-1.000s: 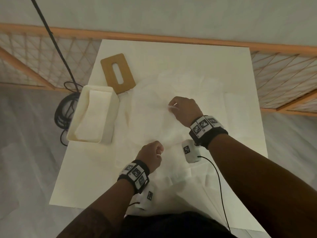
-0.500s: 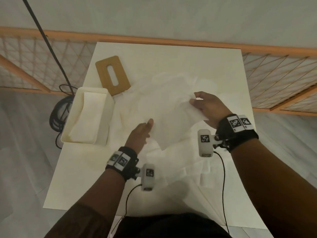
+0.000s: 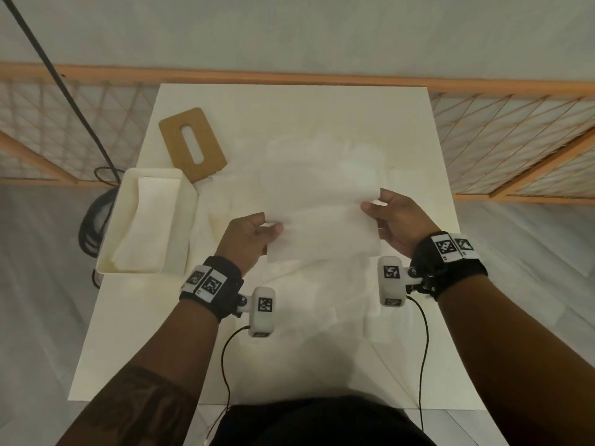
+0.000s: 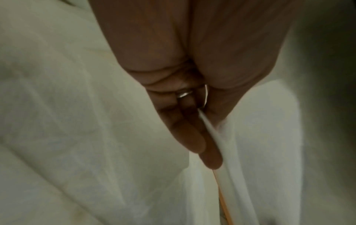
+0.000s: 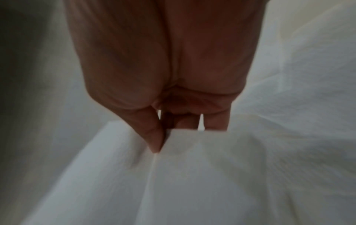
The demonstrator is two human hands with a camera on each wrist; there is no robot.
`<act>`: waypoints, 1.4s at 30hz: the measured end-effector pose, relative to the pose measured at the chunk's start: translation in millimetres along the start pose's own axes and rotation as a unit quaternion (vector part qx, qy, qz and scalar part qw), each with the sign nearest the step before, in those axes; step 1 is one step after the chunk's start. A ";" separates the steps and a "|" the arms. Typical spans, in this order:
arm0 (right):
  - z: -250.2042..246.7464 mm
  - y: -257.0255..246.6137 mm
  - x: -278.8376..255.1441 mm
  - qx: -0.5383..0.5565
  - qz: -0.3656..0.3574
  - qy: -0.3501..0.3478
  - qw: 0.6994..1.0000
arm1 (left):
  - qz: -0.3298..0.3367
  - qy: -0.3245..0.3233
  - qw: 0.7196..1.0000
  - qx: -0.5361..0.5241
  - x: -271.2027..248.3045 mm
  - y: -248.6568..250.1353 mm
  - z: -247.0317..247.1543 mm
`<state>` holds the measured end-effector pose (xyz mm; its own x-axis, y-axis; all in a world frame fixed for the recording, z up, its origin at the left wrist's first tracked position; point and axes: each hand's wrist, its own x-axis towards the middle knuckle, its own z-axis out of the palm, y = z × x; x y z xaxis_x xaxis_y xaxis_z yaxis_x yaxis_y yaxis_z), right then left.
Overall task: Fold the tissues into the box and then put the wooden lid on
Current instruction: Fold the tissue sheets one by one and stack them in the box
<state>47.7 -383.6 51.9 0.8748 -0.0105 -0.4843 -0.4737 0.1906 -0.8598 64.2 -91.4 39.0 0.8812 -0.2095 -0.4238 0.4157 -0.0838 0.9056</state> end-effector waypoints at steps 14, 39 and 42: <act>3.8 10.1 -9.1 -0.063 0.010 -0.050 0.997 | -0.023 0.077 0.994 -0.070 -8.4 -2.0 -14.2; 12.0 103.4 -44.9 -0.392 0.021 0.091 0.915 | -0.063 0.069 0.966 0.242 -52.1 -92.7 7.2; 15.2 98.9 -32.6 -0.412 -0.015 0.106 0.905 | -0.044 0.082 0.960 0.263 -48.6 -86.2 11.6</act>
<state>-26.1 -349.5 -14.9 0.8912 -0.2073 -0.4034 -0.4404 -0.6083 -0.6603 -17.1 -85.4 -18.3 0.8891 -0.0270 -0.4569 0.3569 -0.5842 0.7289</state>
